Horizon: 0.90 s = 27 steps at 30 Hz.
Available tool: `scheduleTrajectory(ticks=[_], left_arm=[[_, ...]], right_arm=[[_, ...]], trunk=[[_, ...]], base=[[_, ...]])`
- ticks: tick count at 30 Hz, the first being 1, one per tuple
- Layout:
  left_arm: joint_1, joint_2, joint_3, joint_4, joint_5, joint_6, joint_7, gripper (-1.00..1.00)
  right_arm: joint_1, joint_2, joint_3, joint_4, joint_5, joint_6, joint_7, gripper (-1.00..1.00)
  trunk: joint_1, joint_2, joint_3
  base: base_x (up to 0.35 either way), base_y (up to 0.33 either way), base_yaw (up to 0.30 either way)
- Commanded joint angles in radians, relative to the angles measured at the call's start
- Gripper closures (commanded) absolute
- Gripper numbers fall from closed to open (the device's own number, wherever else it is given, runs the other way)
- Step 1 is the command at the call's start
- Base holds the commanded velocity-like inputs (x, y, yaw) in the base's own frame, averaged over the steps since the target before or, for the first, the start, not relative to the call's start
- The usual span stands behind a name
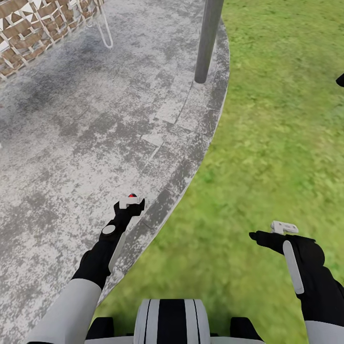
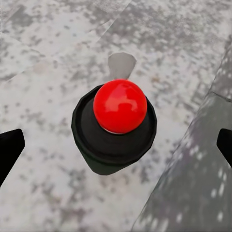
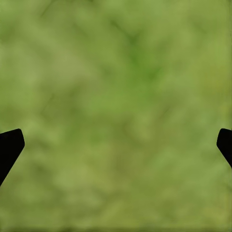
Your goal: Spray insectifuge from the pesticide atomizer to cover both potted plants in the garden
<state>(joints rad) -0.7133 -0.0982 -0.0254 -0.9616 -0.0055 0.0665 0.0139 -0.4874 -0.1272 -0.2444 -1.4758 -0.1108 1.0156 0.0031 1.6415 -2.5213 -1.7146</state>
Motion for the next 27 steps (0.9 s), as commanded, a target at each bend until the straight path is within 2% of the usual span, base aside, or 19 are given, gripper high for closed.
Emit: scheduleTrajectory(ticks=[1, 27], left_arm=[[0.0, 0.0, -0.001, -0.002, -0.001, 0.006, 0.001, -1.0], [0.0, 0.0, -0.001, -0.002, -0.001, 0.006, 0.001, -1.0]], right_arm=[[0.0, 0.0, -0.001, -0.001, -0.004, 0.004, 0.001, -1.0], [0.0, 0.0, -0.001, 0.0, -0.004, 0.004, 0.001, -1.0]], trunk=[[0.0, 0.0, -0.001], [0.0, 0.0, -0.01]], base=[[0.0, 0.0, 0.0], [0.0, 0.0, 0.0]])
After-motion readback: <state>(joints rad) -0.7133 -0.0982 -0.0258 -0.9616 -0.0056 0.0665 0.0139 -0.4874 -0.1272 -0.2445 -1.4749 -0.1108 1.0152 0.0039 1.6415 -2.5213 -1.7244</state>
